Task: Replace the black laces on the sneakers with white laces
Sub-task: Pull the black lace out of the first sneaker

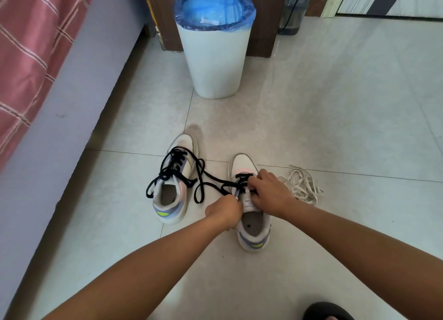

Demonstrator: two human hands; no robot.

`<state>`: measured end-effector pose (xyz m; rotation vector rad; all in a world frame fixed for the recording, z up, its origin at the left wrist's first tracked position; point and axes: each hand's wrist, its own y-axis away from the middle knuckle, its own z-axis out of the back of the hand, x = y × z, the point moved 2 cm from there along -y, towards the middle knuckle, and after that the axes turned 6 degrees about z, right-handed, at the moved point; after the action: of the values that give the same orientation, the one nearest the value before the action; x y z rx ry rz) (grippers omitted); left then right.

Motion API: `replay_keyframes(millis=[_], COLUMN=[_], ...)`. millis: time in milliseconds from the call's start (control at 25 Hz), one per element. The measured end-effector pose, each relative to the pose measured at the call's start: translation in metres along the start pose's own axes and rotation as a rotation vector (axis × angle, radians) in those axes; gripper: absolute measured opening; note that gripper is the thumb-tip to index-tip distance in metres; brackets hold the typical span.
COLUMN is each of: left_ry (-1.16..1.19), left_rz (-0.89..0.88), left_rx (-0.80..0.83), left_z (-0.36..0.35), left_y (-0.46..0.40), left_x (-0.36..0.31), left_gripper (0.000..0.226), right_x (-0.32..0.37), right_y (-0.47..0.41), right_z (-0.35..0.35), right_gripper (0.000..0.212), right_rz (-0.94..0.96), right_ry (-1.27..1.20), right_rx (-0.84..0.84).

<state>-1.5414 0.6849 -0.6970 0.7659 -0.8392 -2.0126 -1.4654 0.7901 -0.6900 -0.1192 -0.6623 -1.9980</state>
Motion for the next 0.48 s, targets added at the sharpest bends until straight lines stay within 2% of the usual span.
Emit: replay_keyframes(millis=[80,160,280,360,480], left_ry=[0.048,0.067,0.034,-0.030,-0.077], left_rz=[0.011,0.021,0.027,0.009,-0.003], left_rx=[-0.004,-0.012,-0.039,-0.063,-0.060], left_z=[-0.001,0.000,0.004,0.007,0.004], left_y=[0.000,-0.001,0.001,0.003,0.003], left_x=[0.003,0.006,0.011,0.011,0.005], left_gripper=[0.028,0.029,0.030,0.031,0.032], right_x=[-0.004,-0.003,-0.011,-0.021,-0.029], right_y=[0.003,0.005,0.006,0.007,0.009], right_z=[-0.003,0.004,0.013,0.014,0.005], right_gripper=[0.008,0.021,0.028,0.024,0.018], right_rz=[-0.099,-0.250,-0.418,-0.504,-0.639], right_ry=[-0.482,-0.985,-1.501,-1.663,-1.557], right_rx=[-0.055,-0.098,-0.104,-0.160,-0.295])
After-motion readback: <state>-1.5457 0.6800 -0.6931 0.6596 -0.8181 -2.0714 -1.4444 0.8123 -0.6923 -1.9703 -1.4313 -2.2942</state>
